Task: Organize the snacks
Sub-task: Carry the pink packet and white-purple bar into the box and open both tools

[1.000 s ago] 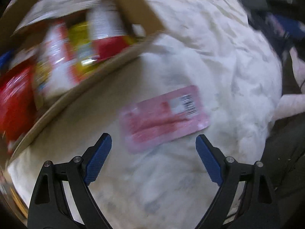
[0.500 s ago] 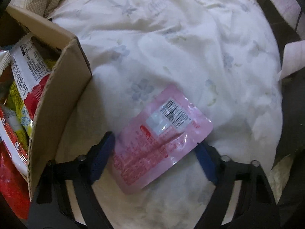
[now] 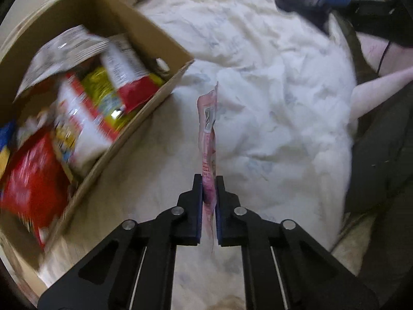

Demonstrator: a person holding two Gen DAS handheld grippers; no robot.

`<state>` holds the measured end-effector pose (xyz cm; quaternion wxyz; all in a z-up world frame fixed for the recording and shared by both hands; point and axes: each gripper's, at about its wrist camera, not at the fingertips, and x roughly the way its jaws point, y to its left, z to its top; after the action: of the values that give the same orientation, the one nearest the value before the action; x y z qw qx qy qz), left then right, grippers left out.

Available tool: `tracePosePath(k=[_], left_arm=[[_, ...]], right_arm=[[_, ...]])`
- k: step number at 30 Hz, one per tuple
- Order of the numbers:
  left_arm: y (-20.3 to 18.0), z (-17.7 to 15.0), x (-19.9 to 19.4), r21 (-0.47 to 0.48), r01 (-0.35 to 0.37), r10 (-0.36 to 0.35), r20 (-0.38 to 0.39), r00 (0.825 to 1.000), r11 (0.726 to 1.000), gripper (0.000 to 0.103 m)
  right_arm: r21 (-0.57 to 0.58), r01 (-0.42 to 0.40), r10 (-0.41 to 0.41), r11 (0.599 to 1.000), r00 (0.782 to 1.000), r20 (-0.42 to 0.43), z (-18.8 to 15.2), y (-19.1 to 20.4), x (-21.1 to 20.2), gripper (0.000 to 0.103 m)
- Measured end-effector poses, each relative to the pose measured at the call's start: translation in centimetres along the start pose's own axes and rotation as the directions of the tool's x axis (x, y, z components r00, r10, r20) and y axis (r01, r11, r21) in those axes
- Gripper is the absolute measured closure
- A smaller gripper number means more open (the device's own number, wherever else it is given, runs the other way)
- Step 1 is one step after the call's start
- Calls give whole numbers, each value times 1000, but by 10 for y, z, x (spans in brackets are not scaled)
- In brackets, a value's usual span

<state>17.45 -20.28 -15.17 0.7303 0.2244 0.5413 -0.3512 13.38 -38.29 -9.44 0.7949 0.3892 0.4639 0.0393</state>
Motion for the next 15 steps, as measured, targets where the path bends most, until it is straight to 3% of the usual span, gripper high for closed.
tracePosePath(k=[6,11,15], left_arm=[[23,-52,-32,-259,41,-32,38,999,965,97],[32,-77,-77,-331,3,34,107,994,944,97],[50,-75,-112,-397,-34,111,172,979,917,97]], right_arm=[[-8,3,-3,1000,1000,-6,-5,3,-1,84],[-21,8,-8,1000,1000,-18,-10,5,0,84],[-32,-13,12,999,1000,-20,-15,10,1,84]])
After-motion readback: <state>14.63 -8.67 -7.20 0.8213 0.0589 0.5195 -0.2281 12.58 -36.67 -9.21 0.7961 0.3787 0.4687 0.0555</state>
